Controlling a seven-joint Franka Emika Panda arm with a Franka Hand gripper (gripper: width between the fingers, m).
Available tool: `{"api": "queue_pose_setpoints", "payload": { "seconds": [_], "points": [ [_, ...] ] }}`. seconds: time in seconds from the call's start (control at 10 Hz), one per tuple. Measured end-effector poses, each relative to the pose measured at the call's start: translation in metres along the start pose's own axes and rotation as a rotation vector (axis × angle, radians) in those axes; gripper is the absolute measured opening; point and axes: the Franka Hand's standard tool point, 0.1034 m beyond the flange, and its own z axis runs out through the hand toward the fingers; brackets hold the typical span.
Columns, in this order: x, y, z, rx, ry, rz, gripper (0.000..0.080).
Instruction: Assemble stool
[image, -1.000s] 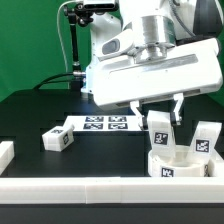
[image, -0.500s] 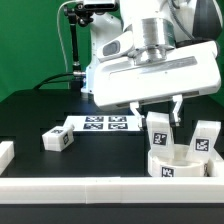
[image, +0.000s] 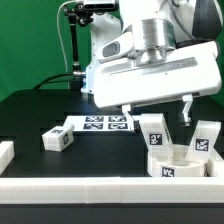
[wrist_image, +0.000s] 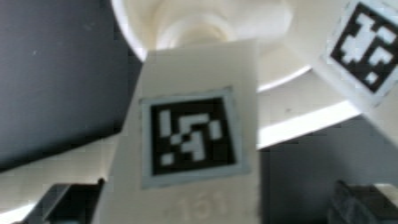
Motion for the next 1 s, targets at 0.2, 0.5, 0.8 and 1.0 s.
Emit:
{"api": "queue_pose_setpoints", "payload": {
  "seconds": [0.2,0.5,0.8,1.0],
  "points": [
    [0.009,-0.004,-0.012,0.013,-0.053,0.007,0.0647],
    [0.021,-0.004,-0.025,0.025,-0.123,0.02,0.0649],
    [0.024,-0.002,-0.025,0.023,-0.12,0.023,0.0649],
    [0.022,-0.002,-0.024,0.024,-0.131,0.024,0.0649]
  ]
}}
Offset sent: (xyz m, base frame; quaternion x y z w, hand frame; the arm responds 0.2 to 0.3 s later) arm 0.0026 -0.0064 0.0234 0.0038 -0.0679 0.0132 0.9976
